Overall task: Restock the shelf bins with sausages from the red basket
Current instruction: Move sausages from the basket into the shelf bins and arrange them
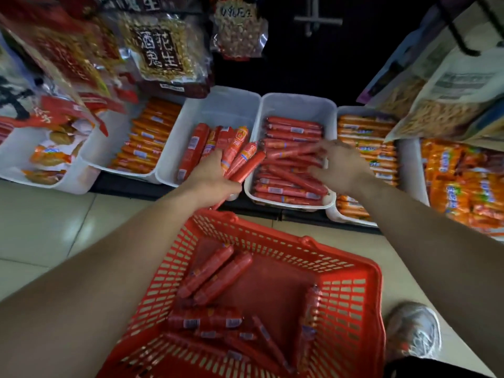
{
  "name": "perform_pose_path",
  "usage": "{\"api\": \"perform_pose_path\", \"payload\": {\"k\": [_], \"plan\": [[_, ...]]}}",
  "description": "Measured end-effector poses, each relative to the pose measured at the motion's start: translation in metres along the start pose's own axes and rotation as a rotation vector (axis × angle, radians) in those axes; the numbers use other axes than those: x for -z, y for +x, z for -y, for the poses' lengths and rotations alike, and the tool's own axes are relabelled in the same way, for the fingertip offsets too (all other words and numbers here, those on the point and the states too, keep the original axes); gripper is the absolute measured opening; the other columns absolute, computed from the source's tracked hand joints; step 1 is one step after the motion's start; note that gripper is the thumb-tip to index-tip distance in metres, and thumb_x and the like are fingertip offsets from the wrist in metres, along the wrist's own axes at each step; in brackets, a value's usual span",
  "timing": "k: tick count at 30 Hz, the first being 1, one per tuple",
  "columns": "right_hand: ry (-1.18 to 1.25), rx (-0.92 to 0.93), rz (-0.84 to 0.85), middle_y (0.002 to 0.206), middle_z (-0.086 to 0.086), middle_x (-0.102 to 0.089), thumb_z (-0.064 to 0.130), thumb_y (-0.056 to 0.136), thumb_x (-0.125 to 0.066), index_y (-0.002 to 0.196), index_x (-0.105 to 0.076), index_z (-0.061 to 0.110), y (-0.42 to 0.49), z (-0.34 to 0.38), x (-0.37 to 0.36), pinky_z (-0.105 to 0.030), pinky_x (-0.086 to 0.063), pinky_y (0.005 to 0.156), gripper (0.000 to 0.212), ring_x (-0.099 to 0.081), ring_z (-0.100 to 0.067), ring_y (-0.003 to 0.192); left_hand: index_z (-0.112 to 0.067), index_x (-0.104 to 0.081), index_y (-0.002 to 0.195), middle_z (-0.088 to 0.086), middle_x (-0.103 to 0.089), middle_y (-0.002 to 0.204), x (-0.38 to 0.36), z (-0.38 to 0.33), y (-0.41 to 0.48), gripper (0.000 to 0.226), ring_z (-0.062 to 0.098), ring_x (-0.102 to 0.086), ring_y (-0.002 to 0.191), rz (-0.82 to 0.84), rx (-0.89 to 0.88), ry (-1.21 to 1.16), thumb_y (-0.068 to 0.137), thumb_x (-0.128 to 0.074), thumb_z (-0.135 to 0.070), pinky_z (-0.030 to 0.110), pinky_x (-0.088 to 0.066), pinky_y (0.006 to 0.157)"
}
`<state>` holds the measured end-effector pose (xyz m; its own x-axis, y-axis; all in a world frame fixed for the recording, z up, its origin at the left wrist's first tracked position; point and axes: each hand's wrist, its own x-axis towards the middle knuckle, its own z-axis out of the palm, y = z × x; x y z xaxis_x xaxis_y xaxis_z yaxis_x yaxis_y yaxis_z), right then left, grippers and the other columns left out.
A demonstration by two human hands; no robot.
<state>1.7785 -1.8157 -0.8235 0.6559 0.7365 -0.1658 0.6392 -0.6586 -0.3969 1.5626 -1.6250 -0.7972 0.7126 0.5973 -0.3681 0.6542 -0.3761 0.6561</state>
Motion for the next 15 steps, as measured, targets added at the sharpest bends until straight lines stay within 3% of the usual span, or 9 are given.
{"api": "perform_pose_path", "payload": {"k": [5, 8, 11, 15], "plan": [[0.176, -0.274, -0.081, 0.113, -0.001, -0.067, 0.035, 0.084, -0.064, 0.119, -0.062, 0.027, -0.024, -0.052, -0.001, -0.037, -0.053, 0.084, 0.036, -0.064, -0.026, 0.1, -0.021, -0.044, 0.115, -0.003, -0.059, 0.093, -0.028, -0.036, 0.041, 0.052, 0.018, -0.059, 0.084, 0.083, -0.104, 0.153, 0.076, -0.079, -0.013, 0.031, -0.042, 0.07], [0.23, -0.326, -0.085, 0.112, 0.0, -0.066, 0.03, 0.087, -0.063, 0.119, -0.061, 0.025, -0.034, -0.061, -0.006, -0.042, -0.055, 0.083, 0.033, -0.066, -0.026, 0.095, -0.023, -0.039, 0.138, 0.003, -0.063, 0.105, -0.048, -0.054, 0.062, 0.072, 0.022, -0.064, 0.087, 0.178, -0.157, 0.275, 0.077, -0.078, -0.013, 0.035, -0.053, 0.071], [0.312, -0.349, -0.099, 0.113, 0.001, -0.066, 0.025, 0.088, -0.063, 0.12, -0.063, 0.022, -0.036, -0.062, -0.013, -0.044, -0.056, 0.083, 0.033, -0.066, -0.026, 0.095, -0.034, -0.036, 0.142, 0.004, -0.064, 0.112, -0.067, -0.065, 0.074, 0.072, 0.022, -0.063, 0.088, 0.238, -0.238, 0.459, 0.083, -0.071, -0.013, 0.033, -0.051, 0.071], [0.249, -0.291, -0.2, 0.12, -0.004, -0.06, 0.025, 0.088, -0.062, 0.122, -0.06, 0.022, -0.03, -0.048, -0.017, -0.038, -0.05, 0.085, 0.034, -0.06, -0.03, 0.105, -0.031, -0.041, 0.145, -0.001, -0.049, 0.147, -0.078, -0.065, 0.081, 0.074, 0.022, -0.046, 0.131, 0.123, -0.372, 0.608, 0.081, -0.077, -0.024, 0.041, -0.038, 0.108]]}}
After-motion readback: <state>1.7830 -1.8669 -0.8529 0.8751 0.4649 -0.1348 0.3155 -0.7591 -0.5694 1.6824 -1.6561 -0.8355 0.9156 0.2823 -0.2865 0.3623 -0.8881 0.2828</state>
